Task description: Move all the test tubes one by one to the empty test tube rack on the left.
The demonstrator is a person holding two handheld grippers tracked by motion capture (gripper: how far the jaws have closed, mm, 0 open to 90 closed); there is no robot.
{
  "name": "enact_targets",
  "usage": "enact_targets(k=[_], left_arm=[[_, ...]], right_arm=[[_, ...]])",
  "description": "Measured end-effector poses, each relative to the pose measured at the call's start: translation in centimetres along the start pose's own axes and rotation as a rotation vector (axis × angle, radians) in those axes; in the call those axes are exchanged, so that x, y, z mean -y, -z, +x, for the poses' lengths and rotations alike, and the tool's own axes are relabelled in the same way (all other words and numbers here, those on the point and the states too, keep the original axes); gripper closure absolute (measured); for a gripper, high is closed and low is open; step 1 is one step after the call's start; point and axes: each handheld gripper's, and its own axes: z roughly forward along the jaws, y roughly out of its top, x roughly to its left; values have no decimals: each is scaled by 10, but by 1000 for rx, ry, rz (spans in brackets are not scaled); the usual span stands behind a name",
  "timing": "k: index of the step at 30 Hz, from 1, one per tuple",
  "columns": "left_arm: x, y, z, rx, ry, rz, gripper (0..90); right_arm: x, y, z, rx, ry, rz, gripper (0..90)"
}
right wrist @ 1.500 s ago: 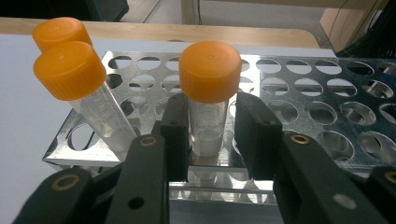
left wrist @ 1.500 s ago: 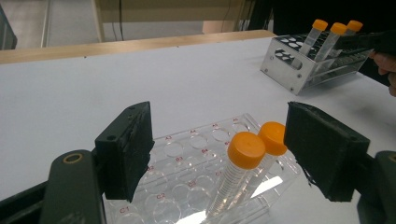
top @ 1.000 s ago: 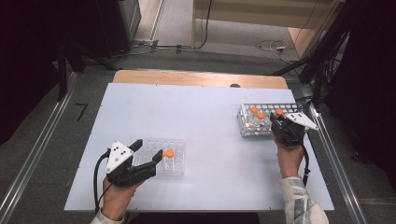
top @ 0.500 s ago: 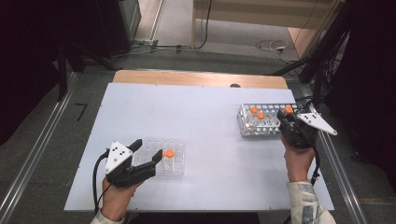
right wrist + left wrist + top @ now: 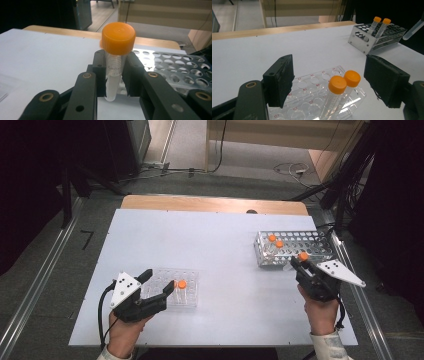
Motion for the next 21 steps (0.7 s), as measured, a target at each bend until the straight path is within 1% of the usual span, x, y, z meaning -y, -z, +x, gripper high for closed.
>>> enact_targets(k=[2,4,6,11,14,18,21], left_arm=[[0,0,-2,6,-3,0,238],[0,0,-4,13,-6,0,238],[0,0,-6,21,-13,2,239],[-1,0,-14,45,-28,2,241],[-1,1,-21,70,-39,8,241],[0,-1,-34,111,-69,18,242],[2,-3,-43,139,-86,29,248]], right_arm=[[5,5,7,-43,-1,5,718],[10,9,16,-73,17,20,718],[14,12,25,-117,23,38,718],[24,14,52,-207,71,72,718],[28,13,67,-269,80,92,718],[34,9,85,-317,112,121,718],[38,7,96,-347,128,130,718]])
